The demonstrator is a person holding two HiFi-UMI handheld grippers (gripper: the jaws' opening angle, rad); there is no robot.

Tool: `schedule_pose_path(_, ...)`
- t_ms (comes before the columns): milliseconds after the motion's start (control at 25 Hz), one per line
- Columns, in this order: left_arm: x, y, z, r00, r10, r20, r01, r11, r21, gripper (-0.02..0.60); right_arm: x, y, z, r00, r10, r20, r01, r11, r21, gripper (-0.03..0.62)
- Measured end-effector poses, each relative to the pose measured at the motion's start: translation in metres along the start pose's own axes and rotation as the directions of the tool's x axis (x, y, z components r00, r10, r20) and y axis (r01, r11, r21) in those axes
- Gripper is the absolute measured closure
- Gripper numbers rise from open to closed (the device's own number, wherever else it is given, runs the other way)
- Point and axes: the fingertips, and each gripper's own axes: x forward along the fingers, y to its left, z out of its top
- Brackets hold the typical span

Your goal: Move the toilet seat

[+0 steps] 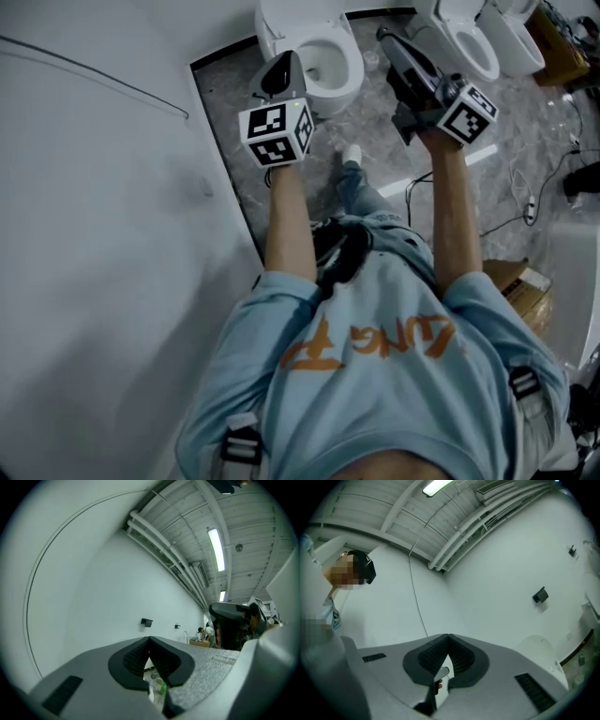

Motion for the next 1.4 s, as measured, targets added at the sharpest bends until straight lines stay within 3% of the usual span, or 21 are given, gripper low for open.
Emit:
schedule_pose_path(200,0.042,-0.001,-0.032,0.999,0.006,-0.036,-0.005,1.0,0.019,0.584,-0.018,-0.065,-0.024,0.996,-0.068,-0.051,0.065,0.997,-0.048,0.594)
schedule_pose_path(480,0.161,0.008,-0.077,0.983,0.034,-0.179,-0.028,0.999,0.039,0.584,-0.005,-0.217,-0.035,0.978,-0.16,-0.137,0.151,0.986,-0.077,0.595)
schedule_pose_path(680,0.236,0.018,-0.124,0.943,0.05,-0.33,-0.029,0.997,0.068,0.584,-0.002,-0.321,-0.059,0.948,-0.246,-0.202,0.237,0.969,-0.067,0.595)
schedule_pose_path(920,0.312,0.006,-0.148,0.906,0.039,-0.422,0.003,0.995,0.098,0.584,-0.013,-0.424,-0.061,0.913,-0.314,-0.26,0.292,0.949,-0.118,0.594)
schedule_pose_path(1080,0.327,0.007,-0.173,0.859,0.02,-0.512,0.044,0.992,0.114,0.584,-0.023,-0.46,-0.09,0.892,-0.331,-0.307,0.327,0.943,-0.068,0.594)
schedule_pose_path(1400,0.319,0.04,-0.234,0.789,0.02,-0.615,0.001,0.999,0.034,0.584,-0.023,-0.475,-0.171,0.834,-0.313,-0.455,0.349,0.937,-0.005,0.594)
